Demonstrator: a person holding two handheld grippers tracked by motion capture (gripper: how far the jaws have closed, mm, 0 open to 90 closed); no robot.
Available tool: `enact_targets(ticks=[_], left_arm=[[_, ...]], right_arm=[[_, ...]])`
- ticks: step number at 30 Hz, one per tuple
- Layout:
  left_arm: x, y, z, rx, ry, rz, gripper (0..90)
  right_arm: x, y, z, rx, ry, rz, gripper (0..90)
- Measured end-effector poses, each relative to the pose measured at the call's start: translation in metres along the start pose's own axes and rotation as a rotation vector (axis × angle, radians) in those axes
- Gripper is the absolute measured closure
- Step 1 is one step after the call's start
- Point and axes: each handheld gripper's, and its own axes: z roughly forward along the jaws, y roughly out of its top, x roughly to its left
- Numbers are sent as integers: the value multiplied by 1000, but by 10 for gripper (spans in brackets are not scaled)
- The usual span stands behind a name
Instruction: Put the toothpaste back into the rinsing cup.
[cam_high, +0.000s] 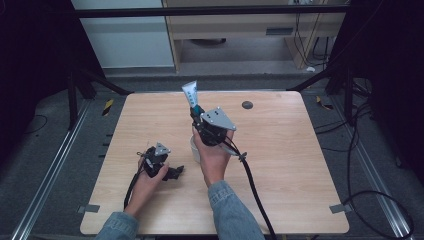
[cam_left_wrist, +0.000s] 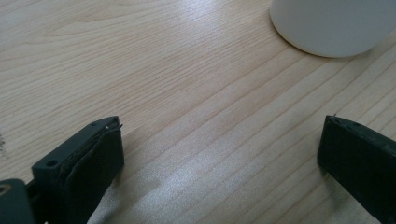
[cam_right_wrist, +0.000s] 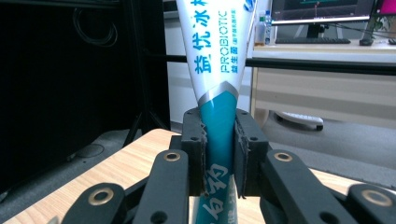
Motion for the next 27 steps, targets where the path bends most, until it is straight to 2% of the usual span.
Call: enact_targets(ticks=[3, 8, 27], left_arm=[[0, 0, 0, 0, 0, 1, 0], [0, 0, 0, 2, -1, 3, 0], [0, 0, 0, 5, -1, 4, 0]], right_arm=[[-2, -5, 0, -26, 5, -3, 768], [-4, -17, -1, -32, 14, 6, 768], [-8, -60, 9, 28, -2, 23, 769]])
